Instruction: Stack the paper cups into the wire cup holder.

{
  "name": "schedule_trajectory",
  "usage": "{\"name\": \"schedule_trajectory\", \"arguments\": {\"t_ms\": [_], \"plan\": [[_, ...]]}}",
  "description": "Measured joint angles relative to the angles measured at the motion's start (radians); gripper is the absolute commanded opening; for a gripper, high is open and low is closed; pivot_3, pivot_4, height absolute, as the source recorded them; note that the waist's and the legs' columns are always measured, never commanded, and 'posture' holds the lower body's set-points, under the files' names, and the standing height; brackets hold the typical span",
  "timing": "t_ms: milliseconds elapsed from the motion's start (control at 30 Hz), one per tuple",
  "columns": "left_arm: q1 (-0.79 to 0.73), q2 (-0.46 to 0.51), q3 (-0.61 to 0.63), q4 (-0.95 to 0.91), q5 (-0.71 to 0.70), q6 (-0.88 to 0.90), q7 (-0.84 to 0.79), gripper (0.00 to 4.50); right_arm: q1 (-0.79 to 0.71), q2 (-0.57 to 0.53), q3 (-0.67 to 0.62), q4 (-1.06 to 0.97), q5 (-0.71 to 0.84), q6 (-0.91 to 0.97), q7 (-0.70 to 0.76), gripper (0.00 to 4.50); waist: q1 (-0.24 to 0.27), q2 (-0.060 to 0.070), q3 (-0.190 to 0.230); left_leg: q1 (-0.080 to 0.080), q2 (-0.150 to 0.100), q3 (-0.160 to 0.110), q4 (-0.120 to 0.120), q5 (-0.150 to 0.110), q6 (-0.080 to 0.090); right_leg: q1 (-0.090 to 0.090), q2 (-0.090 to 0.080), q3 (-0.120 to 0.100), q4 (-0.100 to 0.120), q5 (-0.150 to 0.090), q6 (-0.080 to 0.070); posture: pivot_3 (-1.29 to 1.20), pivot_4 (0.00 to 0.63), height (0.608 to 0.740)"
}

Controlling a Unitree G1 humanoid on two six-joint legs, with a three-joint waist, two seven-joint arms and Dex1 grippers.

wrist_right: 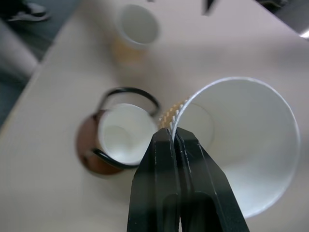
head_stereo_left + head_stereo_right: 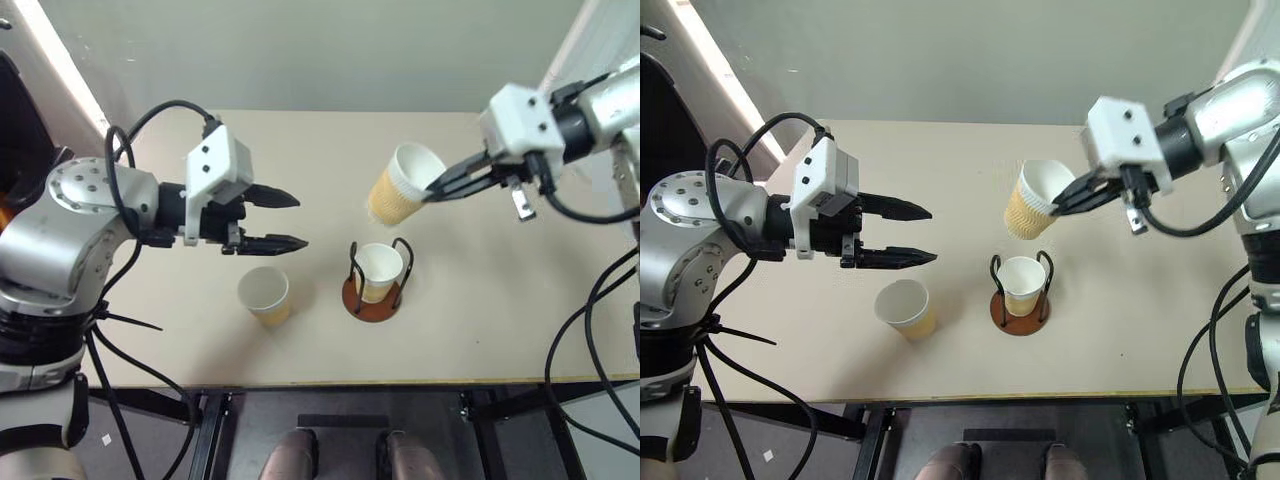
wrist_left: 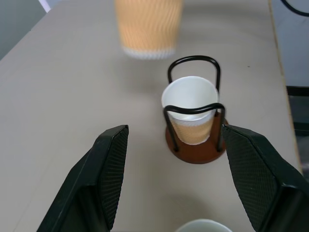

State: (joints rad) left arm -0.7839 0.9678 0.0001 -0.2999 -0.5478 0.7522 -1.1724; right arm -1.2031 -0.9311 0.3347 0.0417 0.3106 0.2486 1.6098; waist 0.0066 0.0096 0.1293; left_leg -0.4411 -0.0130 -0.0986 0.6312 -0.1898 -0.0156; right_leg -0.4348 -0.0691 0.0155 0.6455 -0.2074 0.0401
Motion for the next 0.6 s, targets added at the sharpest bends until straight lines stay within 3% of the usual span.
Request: {"name": "schedule_trajectory", "arguments": {"t_ms": [600], "plan": [[0.027,0.036,0.0,-0.028,-0.015,-0.003,0.001,3.29,0.092,0.054,0.038,-0.079,-0.14,-0.004,-0.002,0.03,0.0,0.0,0.0,0.002,0.0,-0.004,0.0,0.003,0.006,0.003,0.0,-0.006,0.0,0.003,-0.005,0.0,0.15,0.74]]}}
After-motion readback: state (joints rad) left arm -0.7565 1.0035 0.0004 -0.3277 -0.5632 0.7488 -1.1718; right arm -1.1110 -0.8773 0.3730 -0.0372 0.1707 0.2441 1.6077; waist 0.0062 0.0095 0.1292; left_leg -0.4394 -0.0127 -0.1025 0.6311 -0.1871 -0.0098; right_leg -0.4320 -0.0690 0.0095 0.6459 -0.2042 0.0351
